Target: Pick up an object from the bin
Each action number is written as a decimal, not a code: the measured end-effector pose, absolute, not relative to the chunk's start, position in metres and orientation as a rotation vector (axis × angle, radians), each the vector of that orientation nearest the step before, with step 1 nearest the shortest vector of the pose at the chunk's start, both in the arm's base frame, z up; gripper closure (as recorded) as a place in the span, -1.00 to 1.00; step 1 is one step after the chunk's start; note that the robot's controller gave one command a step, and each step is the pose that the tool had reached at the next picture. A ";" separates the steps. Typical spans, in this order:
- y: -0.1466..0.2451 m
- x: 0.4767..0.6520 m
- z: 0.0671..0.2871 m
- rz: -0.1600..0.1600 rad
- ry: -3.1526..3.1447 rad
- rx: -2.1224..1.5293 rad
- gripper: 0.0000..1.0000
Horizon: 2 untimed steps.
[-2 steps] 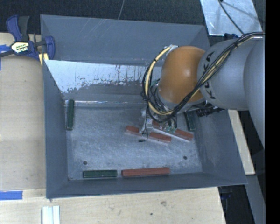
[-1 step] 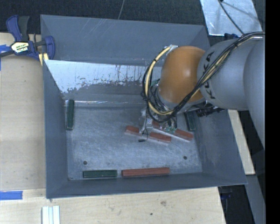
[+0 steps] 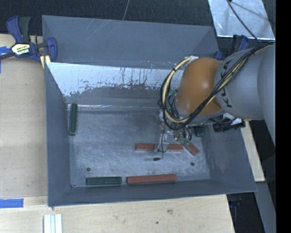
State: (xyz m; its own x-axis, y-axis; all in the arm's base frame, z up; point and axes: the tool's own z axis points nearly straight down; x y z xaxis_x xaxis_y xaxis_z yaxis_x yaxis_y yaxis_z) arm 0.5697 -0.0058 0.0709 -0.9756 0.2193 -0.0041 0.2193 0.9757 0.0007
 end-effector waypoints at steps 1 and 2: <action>-0.004 0.570 0.073 0.004 3.119 0.346 1.00; -0.005 0.569 0.071 0.001 3.120 0.348 -1.00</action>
Offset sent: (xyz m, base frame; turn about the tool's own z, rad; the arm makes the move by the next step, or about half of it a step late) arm 0.0000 0.0000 0.0000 0.0000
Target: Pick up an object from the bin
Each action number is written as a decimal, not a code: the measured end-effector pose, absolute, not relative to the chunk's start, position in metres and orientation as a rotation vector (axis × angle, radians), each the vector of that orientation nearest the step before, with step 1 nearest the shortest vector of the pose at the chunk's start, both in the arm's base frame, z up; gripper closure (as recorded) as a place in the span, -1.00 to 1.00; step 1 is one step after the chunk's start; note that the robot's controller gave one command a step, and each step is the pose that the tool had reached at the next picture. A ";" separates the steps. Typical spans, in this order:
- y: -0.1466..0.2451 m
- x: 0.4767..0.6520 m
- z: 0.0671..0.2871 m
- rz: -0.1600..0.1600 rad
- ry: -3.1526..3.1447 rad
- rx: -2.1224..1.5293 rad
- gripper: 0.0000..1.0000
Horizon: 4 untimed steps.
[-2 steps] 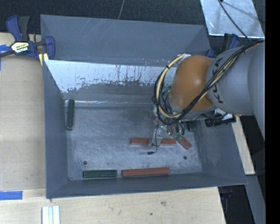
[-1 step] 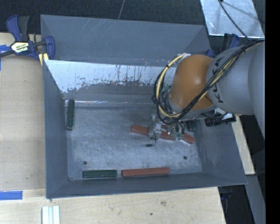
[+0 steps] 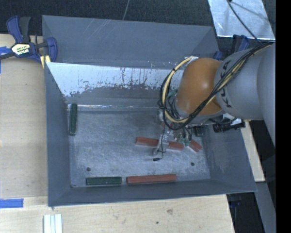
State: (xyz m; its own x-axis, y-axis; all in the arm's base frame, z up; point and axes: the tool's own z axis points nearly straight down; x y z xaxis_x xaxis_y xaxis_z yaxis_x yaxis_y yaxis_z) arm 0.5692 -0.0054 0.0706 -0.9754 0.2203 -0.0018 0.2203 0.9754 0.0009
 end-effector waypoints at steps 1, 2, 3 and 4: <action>-0.005 0.570 0.072 0.002 3.118 0.349 1.00; -0.005 0.570 0.072 0.002 3.118 0.349 1.00; -0.010 0.564 0.159 0.000 3.121 0.366 -1.00; -0.018 0.572 0.201 0.001 3.104 0.333 -1.00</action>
Offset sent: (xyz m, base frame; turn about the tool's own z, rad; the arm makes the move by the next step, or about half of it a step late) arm 0.0000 0.0000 0.0000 0.0000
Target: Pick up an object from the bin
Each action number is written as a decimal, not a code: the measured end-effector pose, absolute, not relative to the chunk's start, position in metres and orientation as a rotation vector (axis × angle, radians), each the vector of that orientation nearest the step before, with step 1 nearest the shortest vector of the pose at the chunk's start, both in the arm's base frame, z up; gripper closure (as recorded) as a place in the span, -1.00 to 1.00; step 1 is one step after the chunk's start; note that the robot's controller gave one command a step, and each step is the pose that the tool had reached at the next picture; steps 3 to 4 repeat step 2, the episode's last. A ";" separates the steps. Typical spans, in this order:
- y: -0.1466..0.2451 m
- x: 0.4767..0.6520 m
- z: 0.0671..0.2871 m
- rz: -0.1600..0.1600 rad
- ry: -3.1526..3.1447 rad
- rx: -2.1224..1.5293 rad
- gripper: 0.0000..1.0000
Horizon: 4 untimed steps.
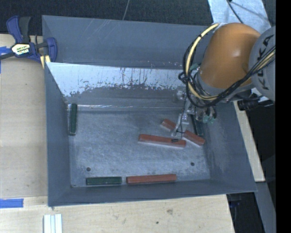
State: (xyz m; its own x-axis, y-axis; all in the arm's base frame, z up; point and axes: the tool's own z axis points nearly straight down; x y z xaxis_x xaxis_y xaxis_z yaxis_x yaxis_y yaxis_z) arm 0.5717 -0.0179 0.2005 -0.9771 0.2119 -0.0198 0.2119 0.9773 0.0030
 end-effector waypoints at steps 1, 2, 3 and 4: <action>-0.024 0.578 0.128 0.000 3.124 0.244 -1.00; -0.019 0.552 0.083 0.000 3.118 0.363 -1.00; -0.019 0.552 0.083 0.000 3.118 0.363 -1.00; -0.019 0.552 0.083 0.000 3.118 0.363 -1.00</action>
Offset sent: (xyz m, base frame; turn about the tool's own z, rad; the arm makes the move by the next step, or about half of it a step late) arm -0.0322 0.0029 -0.1305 0.0498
